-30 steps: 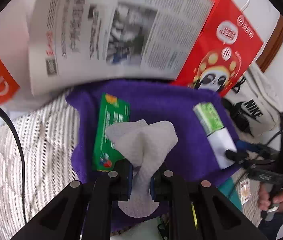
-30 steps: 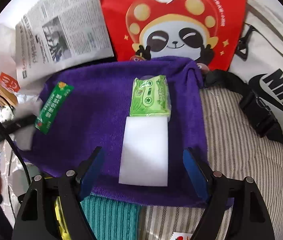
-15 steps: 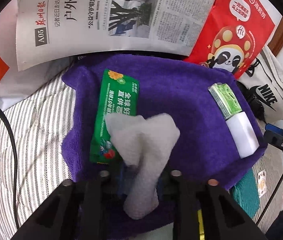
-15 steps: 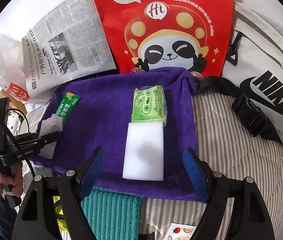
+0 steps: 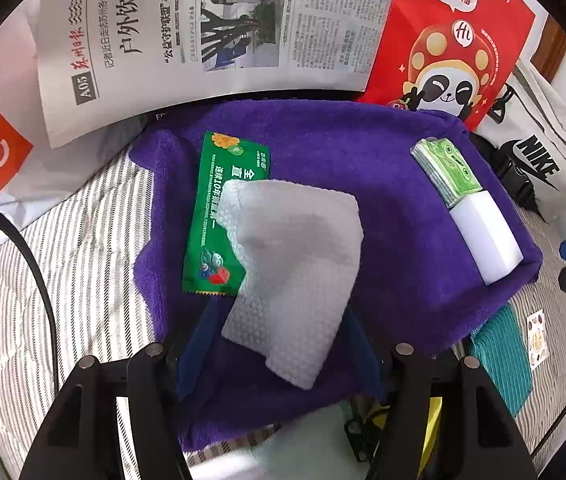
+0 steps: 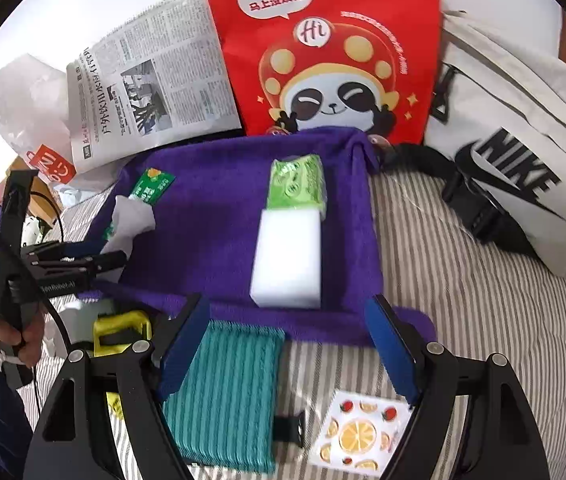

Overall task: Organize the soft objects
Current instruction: 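Lower the white wipes onto the towel beside the green packet and open the left gripper, then grasp the fruit-print sachet with the right gripper while the left gripper reaches toward the white sock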

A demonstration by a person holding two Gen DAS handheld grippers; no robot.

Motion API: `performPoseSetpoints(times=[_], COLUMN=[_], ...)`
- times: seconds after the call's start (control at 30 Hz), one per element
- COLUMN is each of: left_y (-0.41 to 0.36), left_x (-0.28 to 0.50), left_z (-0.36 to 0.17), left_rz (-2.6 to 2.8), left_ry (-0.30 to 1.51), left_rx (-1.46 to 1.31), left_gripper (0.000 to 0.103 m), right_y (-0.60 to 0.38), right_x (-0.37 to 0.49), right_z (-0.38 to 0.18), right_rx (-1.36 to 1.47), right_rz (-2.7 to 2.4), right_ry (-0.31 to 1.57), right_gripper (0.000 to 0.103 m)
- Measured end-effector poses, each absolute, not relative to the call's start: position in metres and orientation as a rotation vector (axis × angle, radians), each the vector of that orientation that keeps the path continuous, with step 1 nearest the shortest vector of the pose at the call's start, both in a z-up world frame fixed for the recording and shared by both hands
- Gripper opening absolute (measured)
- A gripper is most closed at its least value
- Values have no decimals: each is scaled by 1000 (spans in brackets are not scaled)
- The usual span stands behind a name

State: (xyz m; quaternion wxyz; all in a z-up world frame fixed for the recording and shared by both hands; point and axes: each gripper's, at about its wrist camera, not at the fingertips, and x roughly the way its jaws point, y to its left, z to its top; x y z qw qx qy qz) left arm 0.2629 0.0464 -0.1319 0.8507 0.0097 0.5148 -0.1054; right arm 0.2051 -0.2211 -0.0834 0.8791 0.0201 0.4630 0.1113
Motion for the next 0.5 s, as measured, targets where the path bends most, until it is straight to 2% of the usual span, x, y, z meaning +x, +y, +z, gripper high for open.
performPoseSetpoints(times=[0.27, 0.5], left_y=[59, 78], left_x=[234, 195], left_z=[-97, -74], left_rz=[-196, -208], left_ry=[1032, 974], left_rx=[3, -62], left_gripper=[66, 68], right_y=[-249, -270], right_x=[171, 148], right_z=[-88, -127], right_rx=[53, 26], right_rz=[166, 60], right_ry=[986, 1078], right_gripper=[80, 80])
